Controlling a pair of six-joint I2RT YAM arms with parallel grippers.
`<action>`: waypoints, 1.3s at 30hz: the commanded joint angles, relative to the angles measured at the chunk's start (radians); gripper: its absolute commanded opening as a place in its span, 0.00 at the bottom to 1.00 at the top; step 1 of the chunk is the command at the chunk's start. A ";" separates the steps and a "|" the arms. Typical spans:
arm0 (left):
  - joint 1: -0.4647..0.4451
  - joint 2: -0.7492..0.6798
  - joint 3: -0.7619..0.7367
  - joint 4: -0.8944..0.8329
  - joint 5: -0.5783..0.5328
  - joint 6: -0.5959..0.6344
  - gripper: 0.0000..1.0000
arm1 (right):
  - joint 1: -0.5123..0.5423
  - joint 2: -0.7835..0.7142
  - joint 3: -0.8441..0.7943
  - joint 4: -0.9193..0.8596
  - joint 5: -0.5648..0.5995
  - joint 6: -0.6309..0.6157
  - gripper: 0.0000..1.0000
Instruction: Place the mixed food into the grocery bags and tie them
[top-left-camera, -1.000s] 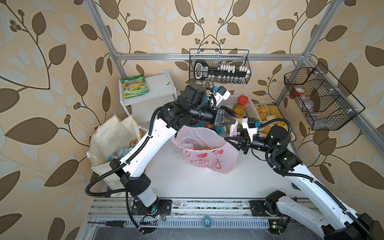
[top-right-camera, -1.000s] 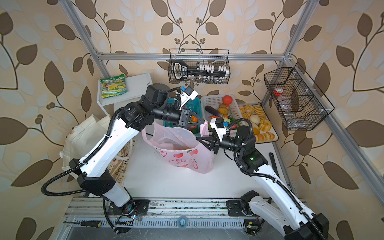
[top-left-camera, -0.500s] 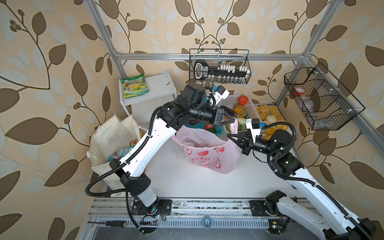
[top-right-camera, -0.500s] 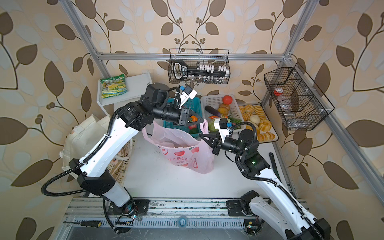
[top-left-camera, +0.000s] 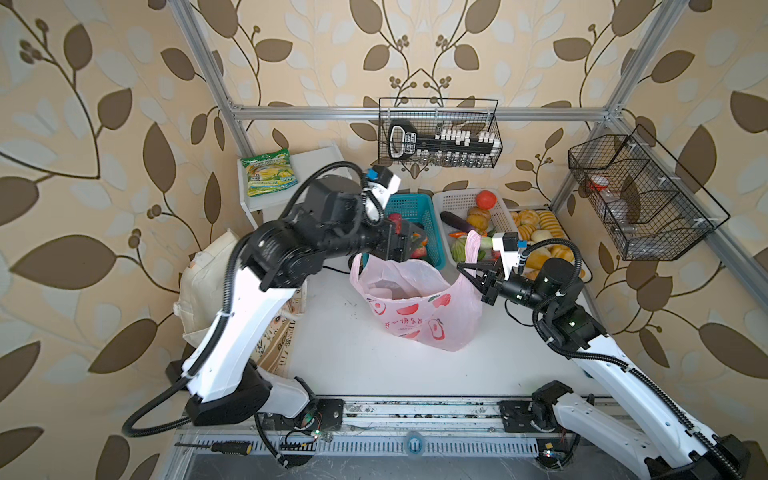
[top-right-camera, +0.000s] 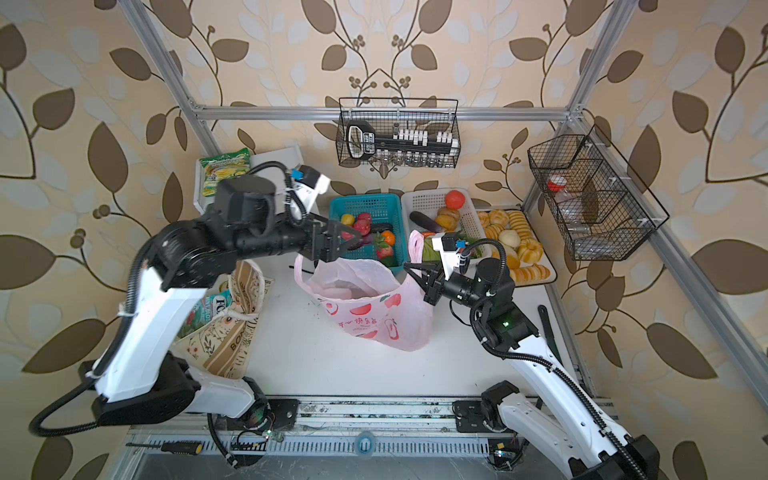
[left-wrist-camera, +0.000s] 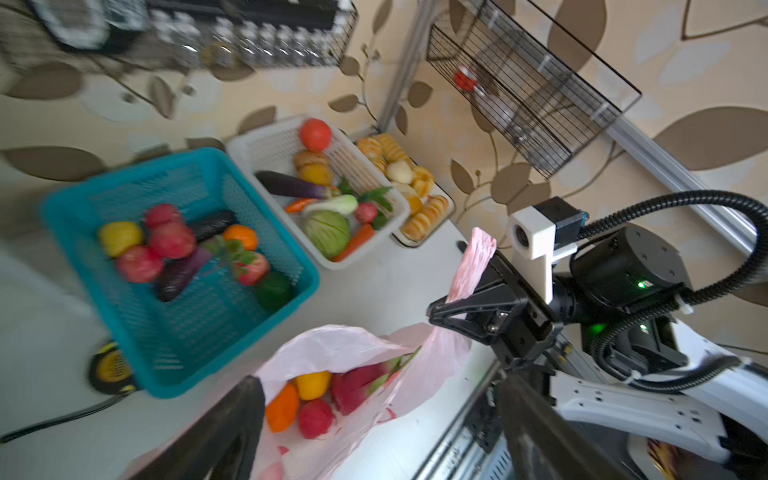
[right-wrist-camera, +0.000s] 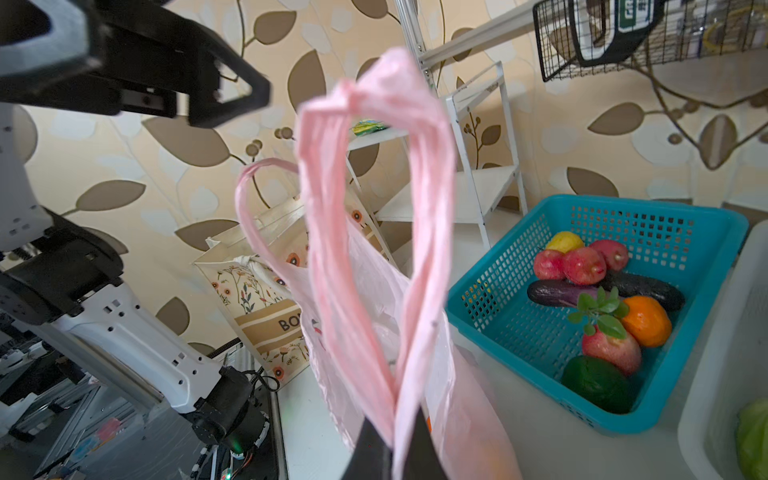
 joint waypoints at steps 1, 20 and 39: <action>0.012 -0.063 -0.047 -0.149 -0.312 0.035 0.93 | -0.003 0.001 0.039 -0.033 0.033 0.016 0.00; 0.022 0.081 -0.005 -0.312 -0.236 0.080 0.60 | -0.005 -0.001 0.093 -0.126 0.073 -0.018 0.00; 0.026 0.079 0.166 -0.387 -0.044 0.161 0.00 | -0.009 0.038 0.147 -0.236 0.050 -0.049 0.00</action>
